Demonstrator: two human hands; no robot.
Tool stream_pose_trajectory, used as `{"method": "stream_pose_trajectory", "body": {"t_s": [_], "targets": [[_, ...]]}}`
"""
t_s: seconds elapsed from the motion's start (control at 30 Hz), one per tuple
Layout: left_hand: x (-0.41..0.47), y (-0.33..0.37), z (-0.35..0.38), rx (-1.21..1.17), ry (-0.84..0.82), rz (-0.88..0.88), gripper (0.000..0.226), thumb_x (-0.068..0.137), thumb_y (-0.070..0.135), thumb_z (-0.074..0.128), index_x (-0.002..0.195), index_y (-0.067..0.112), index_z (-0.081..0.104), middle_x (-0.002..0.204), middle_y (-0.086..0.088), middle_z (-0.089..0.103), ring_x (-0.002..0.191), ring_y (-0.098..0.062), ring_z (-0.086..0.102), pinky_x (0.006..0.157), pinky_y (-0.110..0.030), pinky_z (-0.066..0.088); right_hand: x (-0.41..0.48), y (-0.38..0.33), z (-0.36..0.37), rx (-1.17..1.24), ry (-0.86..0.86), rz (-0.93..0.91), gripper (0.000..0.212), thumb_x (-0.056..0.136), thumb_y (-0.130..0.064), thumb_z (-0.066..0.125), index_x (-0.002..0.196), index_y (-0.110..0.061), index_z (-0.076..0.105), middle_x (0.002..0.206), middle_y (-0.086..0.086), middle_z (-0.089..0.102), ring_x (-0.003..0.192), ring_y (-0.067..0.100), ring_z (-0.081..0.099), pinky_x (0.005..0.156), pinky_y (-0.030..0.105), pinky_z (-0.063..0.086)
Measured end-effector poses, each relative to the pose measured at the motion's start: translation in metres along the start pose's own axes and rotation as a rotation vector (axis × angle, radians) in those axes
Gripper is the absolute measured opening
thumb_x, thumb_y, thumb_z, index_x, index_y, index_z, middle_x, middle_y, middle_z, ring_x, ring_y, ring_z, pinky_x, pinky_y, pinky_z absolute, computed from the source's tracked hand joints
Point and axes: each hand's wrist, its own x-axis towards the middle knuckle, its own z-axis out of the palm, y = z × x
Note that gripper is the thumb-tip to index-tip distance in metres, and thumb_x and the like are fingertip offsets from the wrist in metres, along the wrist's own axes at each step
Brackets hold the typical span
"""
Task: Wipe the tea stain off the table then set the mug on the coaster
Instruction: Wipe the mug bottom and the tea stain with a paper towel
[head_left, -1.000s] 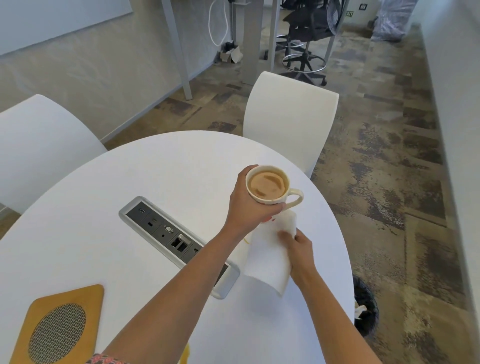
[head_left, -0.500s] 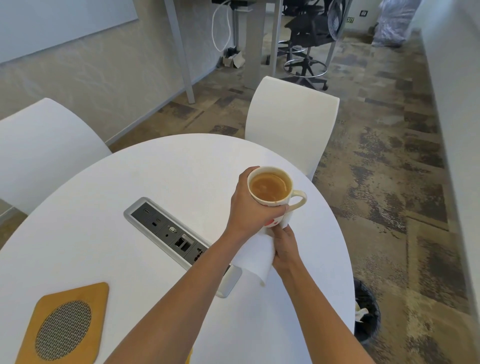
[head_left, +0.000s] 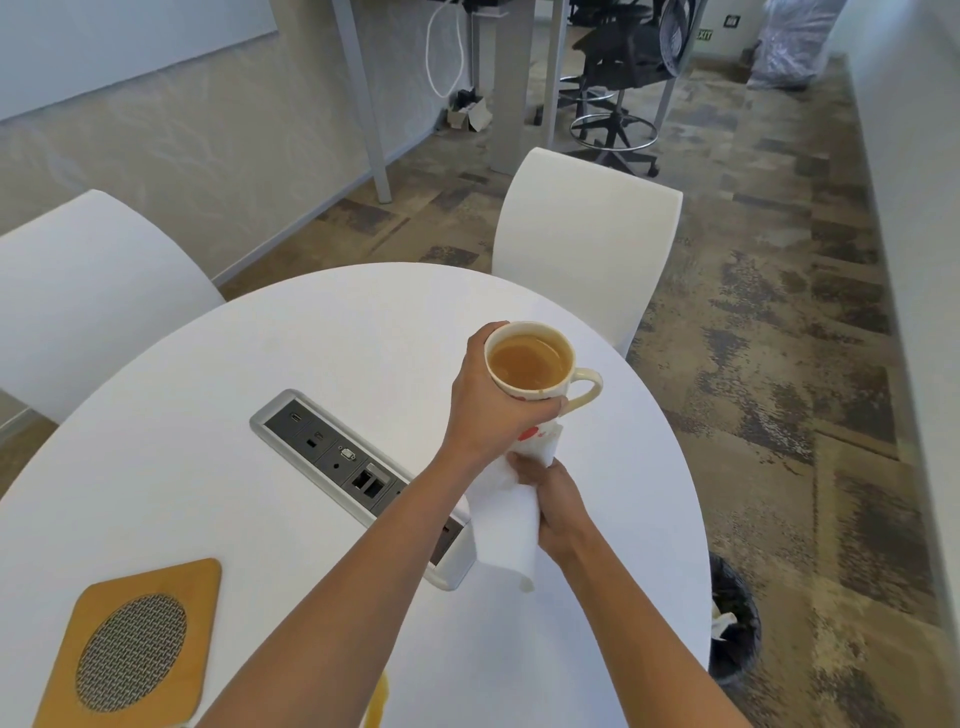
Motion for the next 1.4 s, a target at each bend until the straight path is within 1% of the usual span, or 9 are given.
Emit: {"method": "stream_pose_trajectory", "body": {"t_s": [0.27,0.4,0.5,0.6,0.7,0.9,1.0,1.13,1.4], "targets": [[0.002,-0.001,-0.004,-0.033,-0.018,-0.028,0.083,0.053,0.026,0.086,0.124,0.03,0.043,0.118,0.015,0.056,0.107,-0.003,0.055,0.086,-0.024,0.049,-0.007,-0.009,-0.01,0.144,0.176,0.046,0.021,0.091,-0.001,0.04,0.081,-0.005,0.057,0.066,0.011,0.063,0.052,0.018,0.063,0.046,0.024,0.051],[-0.001,0.0,-0.002,-0.035,-0.026,-0.026,0.084,0.051,0.03,0.085,0.123,0.032,0.044,0.115,0.021,0.055,0.106,0.003,0.054,0.087,-0.024,0.05,-0.005,-0.007,-0.01,0.275,0.265,0.015,0.017,0.095,-0.001,0.04,0.094,-0.001,0.057,0.068,0.01,0.055,0.05,0.014,0.055,0.043,0.02,0.049],[-0.002,0.001,-0.001,-0.028,-0.026,-0.017,0.083,0.051,0.03,0.085,0.123,0.032,0.043,0.115,0.02,0.055,0.106,0.002,0.054,0.085,-0.021,0.048,-0.008,-0.01,-0.014,0.263,0.214,0.026,0.03,0.097,0.001,0.04,0.124,0.005,0.05,0.077,0.009,0.056,0.066,0.016,0.056,0.048,0.017,0.051],[-0.001,0.001,-0.003,-0.029,-0.018,-0.02,0.083,0.052,0.03,0.085,0.124,0.031,0.043,0.117,0.017,0.056,0.107,-0.002,0.054,0.086,-0.023,0.049,-0.015,-0.017,-0.019,0.243,0.144,0.056,0.032,0.095,-0.005,0.043,0.124,0.003,0.052,0.086,0.017,0.068,0.075,0.025,0.067,0.057,0.025,0.057],[0.0,0.002,-0.007,-0.054,-0.005,-0.034,0.083,0.051,0.029,0.085,0.123,0.032,0.044,0.116,0.018,0.056,0.107,0.0,0.054,0.086,-0.024,0.049,-0.014,-0.017,-0.029,0.182,0.14,0.057,0.036,0.09,-0.008,0.056,0.125,0.0,0.057,0.102,0.013,0.072,0.094,0.024,0.067,0.083,0.037,0.056],[-0.001,0.006,-0.009,-0.06,-0.005,-0.052,0.084,0.051,0.03,0.084,0.124,0.033,0.043,0.115,0.021,0.055,0.108,0.002,0.054,0.087,-0.026,0.051,-0.016,-0.02,-0.023,0.044,0.098,-0.037,0.031,0.095,-0.024,0.051,0.08,-0.021,0.078,0.091,0.0,0.075,0.09,0.016,0.068,0.089,0.035,0.052],[-0.001,0.007,-0.01,-0.058,-0.005,-0.045,0.084,0.052,0.03,0.086,0.124,0.031,0.043,0.114,0.022,0.054,0.108,0.0,0.054,0.086,-0.024,0.05,-0.012,-0.014,-0.018,-0.066,0.155,-0.15,0.012,0.091,-0.014,0.058,0.096,-0.018,0.068,0.092,-0.003,0.075,0.089,0.016,0.066,0.077,0.027,0.053],[-0.002,0.005,-0.01,-0.031,-0.026,-0.022,0.084,0.057,0.024,0.089,0.126,0.03,0.042,0.117,0.018,0.054,0.109,-0.004,0.054,0.086,-0.021,0.05,-0.007,-0.011,-0.011,-0.023,0.169,-0.211,0.027,0.089,-0.014,0.062,0.114,-0.018,0.054,0.091,-0.006,0.076,0.081,0.013,0.071,0.077,0.03,0.057],[-0.006,0.009,-0.003,0.006,-0.025,-0.009,0.085,0.052,0.031,0.085,0.125,0.03,0.042,0.119,0.016,0.054,0.108,-0.005,0.054,0.085,-0.019,0.048,0.008,-0.011,0.002,0.13,0.206,-0.256,0.015,0.092,-0.012,0.055,0.106,-0.014,0.052,0.081,-0.003,0.071,0.07,0.008,0.067,0.059,0.021,0.056]]}}
